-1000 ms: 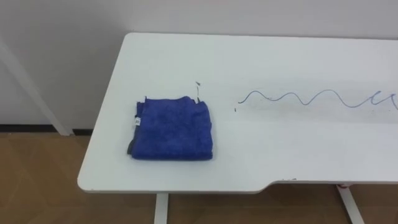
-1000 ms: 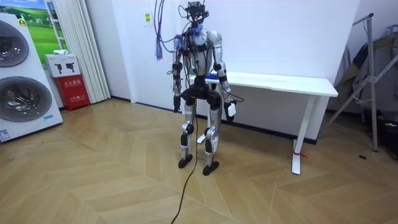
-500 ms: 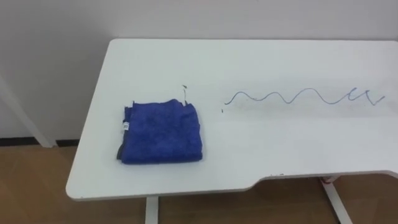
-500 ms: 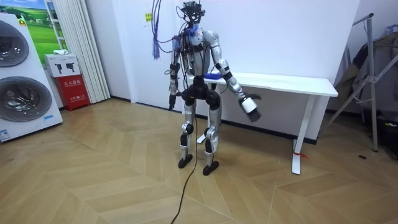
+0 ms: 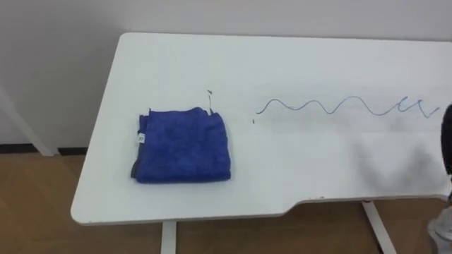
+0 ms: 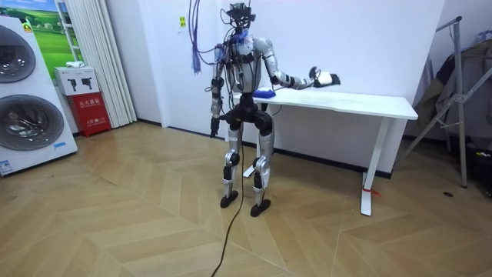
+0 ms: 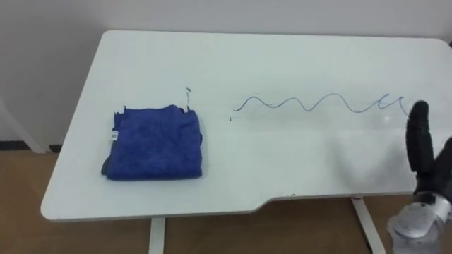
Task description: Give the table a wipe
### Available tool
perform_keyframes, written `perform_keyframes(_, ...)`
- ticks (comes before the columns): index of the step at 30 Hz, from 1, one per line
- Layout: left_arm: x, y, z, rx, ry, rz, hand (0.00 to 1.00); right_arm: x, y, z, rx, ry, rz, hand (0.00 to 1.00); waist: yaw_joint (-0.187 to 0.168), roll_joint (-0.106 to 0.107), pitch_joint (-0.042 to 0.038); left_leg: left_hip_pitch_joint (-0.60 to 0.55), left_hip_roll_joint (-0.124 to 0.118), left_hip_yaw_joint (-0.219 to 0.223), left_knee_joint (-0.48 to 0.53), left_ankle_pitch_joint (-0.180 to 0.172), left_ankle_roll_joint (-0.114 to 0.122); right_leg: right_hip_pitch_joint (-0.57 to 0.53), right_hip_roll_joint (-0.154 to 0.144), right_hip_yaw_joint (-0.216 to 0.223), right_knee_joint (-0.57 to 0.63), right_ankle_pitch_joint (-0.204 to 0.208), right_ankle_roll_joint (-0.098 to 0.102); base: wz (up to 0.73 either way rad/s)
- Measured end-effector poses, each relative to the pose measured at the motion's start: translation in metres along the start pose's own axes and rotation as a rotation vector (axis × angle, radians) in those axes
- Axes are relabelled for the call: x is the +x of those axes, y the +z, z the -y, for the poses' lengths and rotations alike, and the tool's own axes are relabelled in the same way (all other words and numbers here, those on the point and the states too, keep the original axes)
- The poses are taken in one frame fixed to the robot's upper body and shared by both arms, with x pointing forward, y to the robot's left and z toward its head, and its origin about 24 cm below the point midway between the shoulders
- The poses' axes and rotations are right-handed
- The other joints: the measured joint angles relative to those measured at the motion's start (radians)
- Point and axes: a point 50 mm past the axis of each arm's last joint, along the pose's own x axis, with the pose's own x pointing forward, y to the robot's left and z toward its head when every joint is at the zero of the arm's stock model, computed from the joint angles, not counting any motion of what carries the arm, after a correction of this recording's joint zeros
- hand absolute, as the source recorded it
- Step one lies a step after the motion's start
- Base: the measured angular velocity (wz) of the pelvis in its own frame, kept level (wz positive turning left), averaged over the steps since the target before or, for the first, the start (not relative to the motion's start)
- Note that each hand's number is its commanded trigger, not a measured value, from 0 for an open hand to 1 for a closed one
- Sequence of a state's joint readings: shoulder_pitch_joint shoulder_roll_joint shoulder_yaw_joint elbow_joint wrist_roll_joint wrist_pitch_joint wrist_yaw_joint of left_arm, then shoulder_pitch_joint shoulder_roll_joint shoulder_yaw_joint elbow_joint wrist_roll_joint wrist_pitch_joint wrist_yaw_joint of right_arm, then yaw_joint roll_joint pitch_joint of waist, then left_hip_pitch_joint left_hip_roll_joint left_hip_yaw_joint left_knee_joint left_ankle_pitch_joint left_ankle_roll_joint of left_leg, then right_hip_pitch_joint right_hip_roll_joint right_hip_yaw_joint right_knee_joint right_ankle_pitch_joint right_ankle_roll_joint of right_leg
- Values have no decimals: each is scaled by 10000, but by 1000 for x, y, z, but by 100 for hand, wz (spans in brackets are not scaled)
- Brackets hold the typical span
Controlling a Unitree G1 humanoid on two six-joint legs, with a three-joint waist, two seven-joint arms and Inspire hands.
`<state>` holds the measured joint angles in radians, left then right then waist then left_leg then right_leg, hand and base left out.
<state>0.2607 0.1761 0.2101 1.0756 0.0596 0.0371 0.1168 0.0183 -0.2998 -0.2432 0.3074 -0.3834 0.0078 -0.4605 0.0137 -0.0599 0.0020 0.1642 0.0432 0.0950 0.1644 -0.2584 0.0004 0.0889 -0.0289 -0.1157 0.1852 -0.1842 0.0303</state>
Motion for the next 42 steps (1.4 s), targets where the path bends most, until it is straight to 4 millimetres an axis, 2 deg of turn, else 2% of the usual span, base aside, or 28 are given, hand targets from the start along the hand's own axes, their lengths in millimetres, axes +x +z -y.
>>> perform_keyframes(2,0,3,0,-33,20,65,0,0,20,-1,-244,-12,1032,0,42,5,2,3,0,-113,-4,0,0,32,3,-9,-7,0,0,8)
perform_keyframes(7,0,6,7,550,-241,295,0,-11,75,-8,-1037,15,4071,0,440,-7,25,16,0,-151,-20,0,0,-22,31,49,-8,0,0,-8)
perform_keyframes(12,0,10,9,631,-352,529,0,-20,101,-12,-907,433,5321,0,778,-135,12,-34,10,-277,-20,0,0,4,33,-29,-19,0,0,3)
perform_keyframes(16,-1,14,10,928,-383,839,0,-20,127,-19,-1436,577,6482,0,775,-152,21,-132,1,-463,-14,0,0,-14,2,-245,-42,0,0,14)
perform_keyframes(18,-2,19,12,977,-434,1054,0,-22,134,-22,-1556,636,6835,0,831,-165,13,-132,2,-463,-14,1,-1,-10,7,-253,-63,0,0,9)
perform_keyframes(20,-2,21,12,953,-438,1153,0,-25,141,-25,-1633,733,7199,0,1039,-155,20,-141,1,-505,-15,1,-1,23,11,-255,-135,0,0,0)
perform_keyframes(24,-2,24,14,1069,-519,1360,0,-40,152,-35,-1770,1267,8100,0,1211,-131,68,-117,10,-544,-8,1,-1,133,16,-337,-186,0,0,4)
perform_keyframes(26,-1,29,15,1089,-527,1487,0,-47,155,-42,-1796,1675,8386,0,1289,-201,109,-169,10,-577,-6,1,-2,119,16,-355,-188,0,0,5)
perform_keyframes(28,-1,36,16,1076,-557,1696,0,-57,161,-48,-1880,2154,8879,0,1345,-303,86,-354,8,-592,-6,2,-2,-35,7,-415,-181,1,-1,9)
perform_keyframes(32,-1,43,18,1239,-641,1901,0,-71,168,-56,-2063,2641,9630,0,1591,-361,57,-389,0,-595,-3,2,-2,-58,-1,-453,-188,1,-1,3)
perform_keyframes(34,-1,43,18,1453,-674,1984,0,-79,169,-63,-2218,3173,9875,0,1628,-422,14,-387,1,-713,-5,2,-3,-19,-2,-533,-193,1,-1,12)
perform_keyframes(42,0,44,16,1998,-638,2048,0,-94,170,-74,-2873,3884,10623,0,1825,-411,22,-390,-7,-849,-21,3,-4,71,2,-658,-356,1,-1,3)
